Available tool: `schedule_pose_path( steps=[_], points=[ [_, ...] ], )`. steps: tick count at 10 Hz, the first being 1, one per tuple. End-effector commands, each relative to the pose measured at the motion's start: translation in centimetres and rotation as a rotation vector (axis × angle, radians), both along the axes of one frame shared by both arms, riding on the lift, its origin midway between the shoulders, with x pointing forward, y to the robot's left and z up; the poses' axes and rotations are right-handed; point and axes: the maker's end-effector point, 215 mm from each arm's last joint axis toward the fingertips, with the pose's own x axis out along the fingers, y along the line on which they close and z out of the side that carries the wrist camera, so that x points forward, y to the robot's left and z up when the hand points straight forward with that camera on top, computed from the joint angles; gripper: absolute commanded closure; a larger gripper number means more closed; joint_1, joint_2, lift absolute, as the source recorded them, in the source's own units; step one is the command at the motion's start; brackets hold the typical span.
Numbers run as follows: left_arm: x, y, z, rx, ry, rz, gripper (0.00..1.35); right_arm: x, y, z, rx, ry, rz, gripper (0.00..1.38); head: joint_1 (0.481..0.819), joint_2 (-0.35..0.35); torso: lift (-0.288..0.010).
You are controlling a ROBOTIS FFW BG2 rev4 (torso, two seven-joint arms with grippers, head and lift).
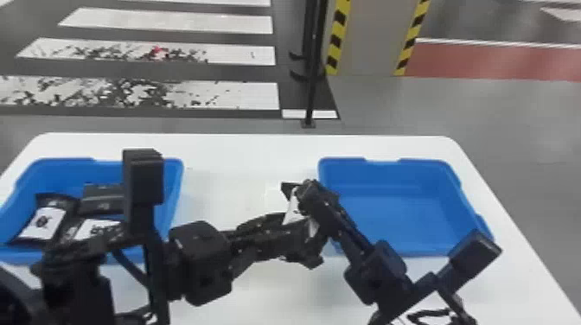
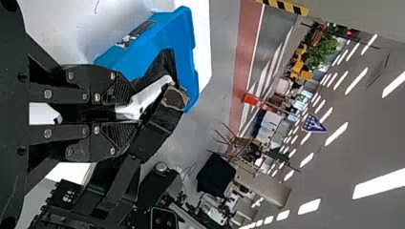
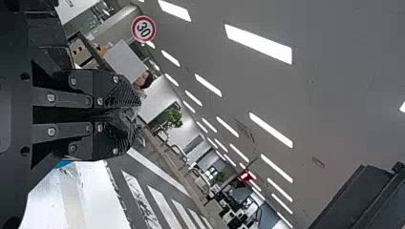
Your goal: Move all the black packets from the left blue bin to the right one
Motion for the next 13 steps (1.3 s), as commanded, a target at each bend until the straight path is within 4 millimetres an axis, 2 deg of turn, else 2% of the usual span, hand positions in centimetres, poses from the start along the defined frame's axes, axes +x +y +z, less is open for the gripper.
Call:
schedule_pose_path(
  steps=[1,2,4,6,7,9,10,11,12,13],
  points=[
    [-0.3,0.5,-0.5,-0.018,0.022,0.018,0.38,0.2,-0.3,0.2,0.007,-0.004,-0.007,1.28,0.695,-0.076,-0.185],
    [-0.6,1.1,-1.2,-0.021,0.037,0.036,0.07,0.8,-1.3,0.0,-0.007,-0.006,-0.029,1.28,0.695,-0.075,-0.185],
    [-1.2,3.1,-1.4,-0.022,0.047,0.088,0.16,3.1,-4.9,-1.1,-0.077,-0.012,-0.092,1.28,0.695,-0.082,-0.185],
    [-1.9,6.2,-1.7,0.000,0.054,0.159,0.18,6.4,-11.0,-2.3,-0.205,-0.020,-0.202,1.28,0.695,-0.106,-0.185],
    [-1.9,8.2,-1.9,0.016,0.057,0.209,0.18,8.2,-13.8,-3.3,-0.265,-0.009,-0.244,1.28,0.695,-0.125,-0.185],
    [-2.1,11.7,-1.9,0.046,0.055,0.291,0.18,11.8,-18.1,-5.8,-0.367,0.034,-0.302,1.28,0.695,-0.144,-0.185],
    [-2.1,12.6,-1.7,0.060,0.048,0.310,0.18,13.3,-20.1,-7.1,-0.417,0.060,-0.330,1.28,0.695,-0.149,-0.185],
    [-1.9,13.3,-1.4,0.063,0.033,0.326,0.18,14.2,-21.7,-8.0,-0.450,0.081,-0.359,1.17,0.695,-0.154,-0.185],
    [-1.7,13.8,-1.1,0.065,0.021,0.338,0.18,14.5,-24.1,-8.4,-0.520,0.091,-0.412,0.98,0.695,-0.164,-0.185],
    [-1.4,14.3,-1.0,0.071,0.014,0.352,0.17,14.4,-25.4,-9.0,-0.552,0.111,-0.438,0.63,0.695,-0.171,-0.185]
  ],
)
